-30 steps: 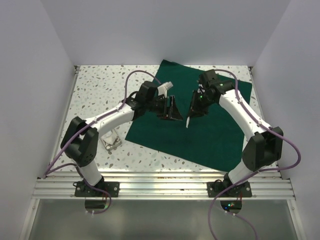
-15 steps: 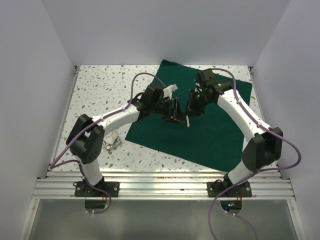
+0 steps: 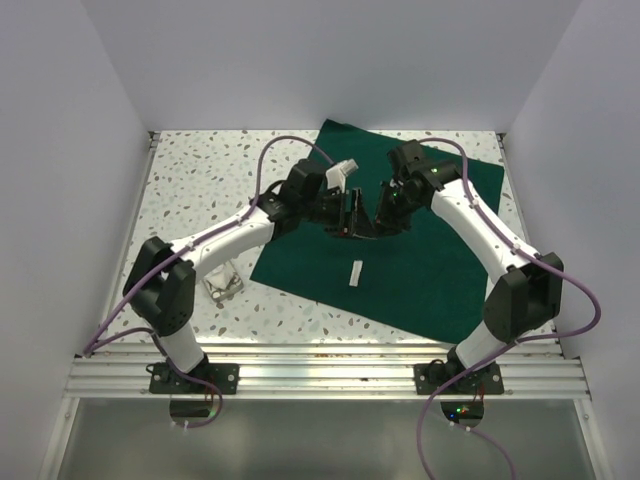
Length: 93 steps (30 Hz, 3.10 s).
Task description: Prepare the surgical pack
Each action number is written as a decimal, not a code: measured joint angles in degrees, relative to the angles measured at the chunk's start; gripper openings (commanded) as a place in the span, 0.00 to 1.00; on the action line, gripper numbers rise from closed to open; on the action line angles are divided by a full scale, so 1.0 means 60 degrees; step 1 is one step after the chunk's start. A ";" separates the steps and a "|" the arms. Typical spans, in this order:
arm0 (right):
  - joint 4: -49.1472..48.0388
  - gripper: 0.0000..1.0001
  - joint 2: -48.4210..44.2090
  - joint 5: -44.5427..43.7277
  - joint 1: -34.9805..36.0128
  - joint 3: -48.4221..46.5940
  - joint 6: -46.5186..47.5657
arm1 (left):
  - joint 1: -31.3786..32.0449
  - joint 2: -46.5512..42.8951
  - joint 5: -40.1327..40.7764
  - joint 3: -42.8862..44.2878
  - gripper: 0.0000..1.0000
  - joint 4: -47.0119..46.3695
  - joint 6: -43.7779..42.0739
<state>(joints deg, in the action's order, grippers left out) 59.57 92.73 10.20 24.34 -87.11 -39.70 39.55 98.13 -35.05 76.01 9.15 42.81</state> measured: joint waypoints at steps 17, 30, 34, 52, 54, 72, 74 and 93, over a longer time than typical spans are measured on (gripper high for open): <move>-0.1191 0.45 0.1526 0.1016 0.0557 0.1938 -0.0011 | -0.1738 -0.2357 0.2157 -0.1610 0.61 0.1723 -0.0474; -0.2055 0.36 0.2357 0.0965 0.0918 0.2240 -0.0291 | -0.2127 -0.3016 0.2131 -0.2568 0.61 0.2131 -0.0495; -0.2193 0.33 0.2433 0.0954 0.0918 0.2346 -0.0368 | -0.2167 -0.2998 0.1949 -0.2568 0.61 0.2124 -0.0495; -0.2441 0.15 0.2929 0.0922 0.0922 0.2747 -0.0452 | -0.2361 -0.2707 0.1530 -0.2568 0.61 0.2091 -0.0499; -0.2466 0.08 0.2929 0.0922 0.0925 0.2747 -0.0455 | -0.2361 -0.2674 0.1497 -0.2568 0.61 0.2087 -0.0499; -0.3115 0.00 0.1104 0.2565 0.0933 0.2484 0.1315 | -0.2401 -0.2437 -0.0568 -0.3082 0.68 0.0011 -0.0157; -0.3479 0.00 0.0495 0.3315 0.0933 0.2492 0.1413 | -0.2401 -0.2437 -0.0987 -0.3322 0.68 -0.0645 0.0138; -0.5544 0.00 -0.0681 0.6105 0.0943 0.3089 0.0969 | -0.2382 -0.2466 -0.2452 -0.4889 0.25 -0.4725 0.2648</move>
<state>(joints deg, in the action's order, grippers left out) 26.30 88.64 46.83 30.00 -68.58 -33.89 25.26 83.33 -49.76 46.68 -19.20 58.70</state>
